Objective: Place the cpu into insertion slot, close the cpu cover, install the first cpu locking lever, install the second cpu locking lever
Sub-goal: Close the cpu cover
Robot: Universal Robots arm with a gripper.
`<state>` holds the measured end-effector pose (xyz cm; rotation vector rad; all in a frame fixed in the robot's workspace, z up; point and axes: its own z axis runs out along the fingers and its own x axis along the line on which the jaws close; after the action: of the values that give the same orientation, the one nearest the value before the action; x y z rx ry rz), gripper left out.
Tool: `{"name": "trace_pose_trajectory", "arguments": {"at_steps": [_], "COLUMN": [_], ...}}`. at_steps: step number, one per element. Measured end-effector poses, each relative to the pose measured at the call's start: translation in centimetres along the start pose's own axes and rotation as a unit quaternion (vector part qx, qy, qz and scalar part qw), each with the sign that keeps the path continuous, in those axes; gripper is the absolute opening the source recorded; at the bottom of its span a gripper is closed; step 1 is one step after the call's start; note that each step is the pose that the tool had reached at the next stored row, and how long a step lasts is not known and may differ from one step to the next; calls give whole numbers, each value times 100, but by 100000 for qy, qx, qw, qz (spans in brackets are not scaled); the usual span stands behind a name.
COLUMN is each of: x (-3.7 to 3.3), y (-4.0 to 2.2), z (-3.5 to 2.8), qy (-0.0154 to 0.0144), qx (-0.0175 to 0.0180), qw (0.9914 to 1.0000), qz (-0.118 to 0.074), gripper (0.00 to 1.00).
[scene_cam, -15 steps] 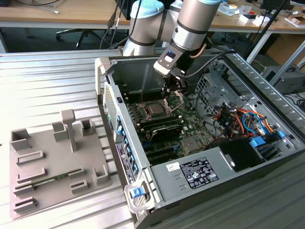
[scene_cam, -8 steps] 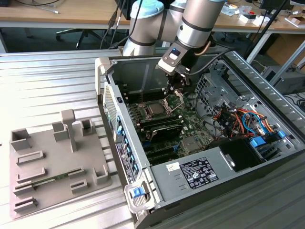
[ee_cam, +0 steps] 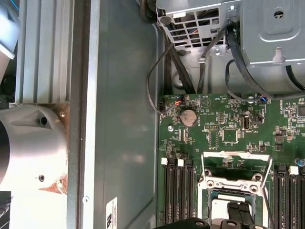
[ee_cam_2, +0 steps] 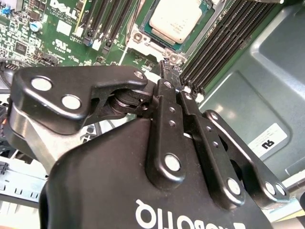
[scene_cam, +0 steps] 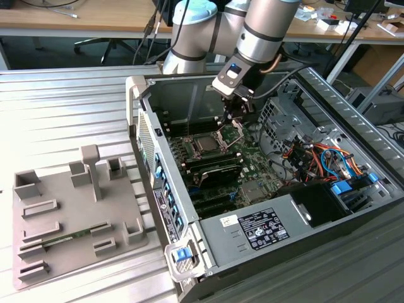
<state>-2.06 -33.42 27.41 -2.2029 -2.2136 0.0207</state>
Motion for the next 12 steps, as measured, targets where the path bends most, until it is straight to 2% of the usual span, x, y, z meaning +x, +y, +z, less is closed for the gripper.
{"name": "trace_pose_trajectory", "arguments": {"at_steps": [12], "x": [-1], "y": [38], "z": [-1], "qy": [7], "qx": [83], "qw": [100000], "qz": [-7], "gripper": [11]}}
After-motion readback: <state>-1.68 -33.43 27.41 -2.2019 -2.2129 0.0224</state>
